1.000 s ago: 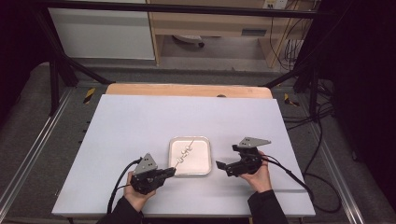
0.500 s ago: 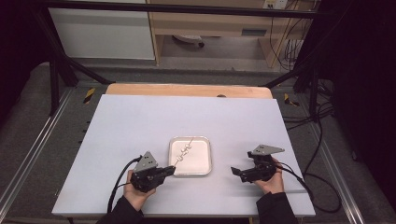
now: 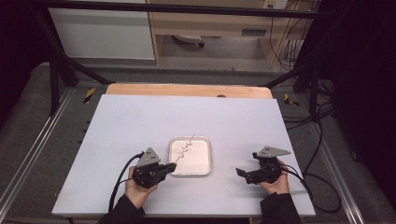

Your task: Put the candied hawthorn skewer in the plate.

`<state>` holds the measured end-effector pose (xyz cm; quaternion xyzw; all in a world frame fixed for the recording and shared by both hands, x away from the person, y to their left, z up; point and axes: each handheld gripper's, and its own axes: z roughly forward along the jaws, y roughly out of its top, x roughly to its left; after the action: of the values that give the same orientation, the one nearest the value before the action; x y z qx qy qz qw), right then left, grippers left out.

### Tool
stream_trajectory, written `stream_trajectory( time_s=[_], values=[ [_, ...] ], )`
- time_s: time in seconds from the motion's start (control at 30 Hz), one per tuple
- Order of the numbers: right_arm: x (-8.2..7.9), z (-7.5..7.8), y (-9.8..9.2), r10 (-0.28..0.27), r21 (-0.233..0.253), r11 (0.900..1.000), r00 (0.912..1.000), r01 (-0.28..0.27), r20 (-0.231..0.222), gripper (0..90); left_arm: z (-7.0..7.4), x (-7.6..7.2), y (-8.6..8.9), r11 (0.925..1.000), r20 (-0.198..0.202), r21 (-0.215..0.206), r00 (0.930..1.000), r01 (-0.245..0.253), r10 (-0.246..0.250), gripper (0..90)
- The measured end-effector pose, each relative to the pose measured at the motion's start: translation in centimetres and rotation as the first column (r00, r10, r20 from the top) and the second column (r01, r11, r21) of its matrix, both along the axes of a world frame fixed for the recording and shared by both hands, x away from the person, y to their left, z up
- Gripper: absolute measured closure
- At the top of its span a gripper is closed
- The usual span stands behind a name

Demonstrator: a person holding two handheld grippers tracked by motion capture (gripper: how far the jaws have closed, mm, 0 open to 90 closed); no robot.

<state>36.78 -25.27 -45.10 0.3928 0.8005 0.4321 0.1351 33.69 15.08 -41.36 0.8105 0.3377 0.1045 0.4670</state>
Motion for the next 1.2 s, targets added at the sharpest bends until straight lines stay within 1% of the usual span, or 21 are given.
stream_trajectory(
  time_s=[0.07, 0.23, 0.27, 0.37, 0.43, 0.53, 0.63, 0.7, 0.83, 0.97, 1.07, 1.13, 1.17, 1.2],
  values=[
    [0.0, -0.1, -0.1, -0.002, 0.001, 1.0, 1.0, 0.002, 0.0, 0.6, 0.1, 0.3, -0.3, 0.9999, -0.009, 0.01, 0.9999, -0.005, 0.005, 88.7],
    [-0.2, -0.2, -0.2, 0.001, 0.0, 1.0, 1.0, -0.001, -0.003, 0.6, 0.3, 1.3, -1.0, 0.9992, -0.018, 0.035, 0.9997, -0.018, 0.018, 88.7],
    [-0.2, -0.2, -0.2, 0.0, 0.0, 1.0, 1.0, 0.0, -0.008, 0.6, 0.4, 1.5, -1.1, 0.9988, -0.019, 0.043, 0.9996, -0.021, 0.021, 88.6],
    [-0.2, -0.3, -0.1, 0.005, 0.001, 1.0, 1.0, -0.005, -0.005, 0.6, 0.5, 2.2, -1.6, 0.9976, -0.025, 0.06, 0.9991, -0.034, 0.035, 88.7],
    [-0.2, -0.3, -0.2, 0.007, 0.0, 1.0, 1.0, -0.007, -0.006, 0.6, 0.4, 2.5, -2.0, 0.996, -0.031, 0.08, 0.9986, -0.041, 0.043, 88.6],
    [-0.2, -0.4, -0.1, 0.007, -0.005, 1.0, 0.9999, -0.007, -0.009, 0.6, 0.0, 3.0, -2.5, 0.9921, -0.048, 0.113, 0.9971, -0.053, 0.059, 88.6],
    [-0.2, -0.4, -0.1, 0.007, -0.008, 1.0, 0.9999, -0.008, -0.011, 0.6, -0.6, 3.2, -2.9, 0.9866, -0.055, 0.15, 0.9958, -0.064, 0.073, 88.6],
    [-0.2, -0.4, -0.1, 0.008, -0.006, 1.0, 0.9999, -0.008, -0.013, 0.6, -0.9, 3.4, -3.2, 0.9839, -0.069, 0.165, 0.9942, -0.07, 0.082, 88.6],
    [-0.2, -0.5, -0.1, 0.009, -0.008, 1.0, 0.9999, -0.01, -0.012, 0.6, -1.5, 3.7, -3.4, 0.9756, -0.084, 0.203, 0.9912, -0.084, 0.102, 88.6],
    [-0.2, -0.5, -0.1, 0.009, -0.01, 1.0, 0.9998, -0.009, -0.015, 0.6, -1.8, 3.8, -3.5, 0.9699, -0.103, 0.225, 0.9874, -0.094, 0.12, 88.5],
    [-0.2, -0.5, 0.0, 0.009, -0.014, 1.0, 0.9998, -0.009, -0.019, 0.6, -2.0, 4.0, -3.5, 0.9661, -0.129, 0.241, 0.9836, -0.092, 0.126, 88.5],
    [-0.2, -0.6, 0.0, 0.009, -0.015, 1.0, 0.9998, -0.009, -0.016, 0.6, -2.2, 4.0, -3.6, 0.9633, -0.136, 0.252, 0.9821, -0.093, 0.13, 88.4],
    [-0.2, -0.6, 0.0, 0.01, -0.016, 1.0, 0.9998, -0.01, -0.016, 0.6, -2.3, 4.0, -3.7, 0.9606, -0.141, 0.262, 0.9811, -0.092, 0.132, 88.4],
    [-0.2, -0.6, 0.0, 0.01, -0.017, 1.0, 0.9998, -0.01, -0.016, 0.6, -2.4, 4.0, -3.8, 0.9599, -0.145, 0.264, 0.9802, -0.094, 0.135, 88.4]
  ],
)
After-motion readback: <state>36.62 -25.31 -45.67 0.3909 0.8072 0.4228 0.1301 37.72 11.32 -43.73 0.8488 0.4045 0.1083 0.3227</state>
